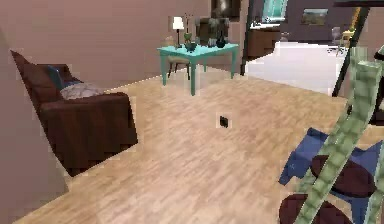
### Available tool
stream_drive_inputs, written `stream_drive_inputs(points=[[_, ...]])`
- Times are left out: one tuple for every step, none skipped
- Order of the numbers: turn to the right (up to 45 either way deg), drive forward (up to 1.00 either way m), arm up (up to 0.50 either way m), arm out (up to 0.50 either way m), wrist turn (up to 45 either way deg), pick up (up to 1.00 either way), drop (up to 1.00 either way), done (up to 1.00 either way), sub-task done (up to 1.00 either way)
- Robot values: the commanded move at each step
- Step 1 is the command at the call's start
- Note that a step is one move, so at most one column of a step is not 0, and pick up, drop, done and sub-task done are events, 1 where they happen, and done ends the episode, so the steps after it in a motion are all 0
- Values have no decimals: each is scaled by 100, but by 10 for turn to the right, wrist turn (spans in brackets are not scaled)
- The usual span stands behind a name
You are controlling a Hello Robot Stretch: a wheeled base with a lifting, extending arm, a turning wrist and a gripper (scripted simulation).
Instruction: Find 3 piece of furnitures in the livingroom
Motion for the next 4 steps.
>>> stream_drive_inputs(points=[[-450, 0, 0, 0, 0, 0, 0, 0, 0], [0, 10, 0, 0, 0, 0, 0, 0, 0], [450, 0, 0, 0, 0, 0, 0, 0, 0], [0, 55, 0, 0, 0, 0, 0, 0, 0]])
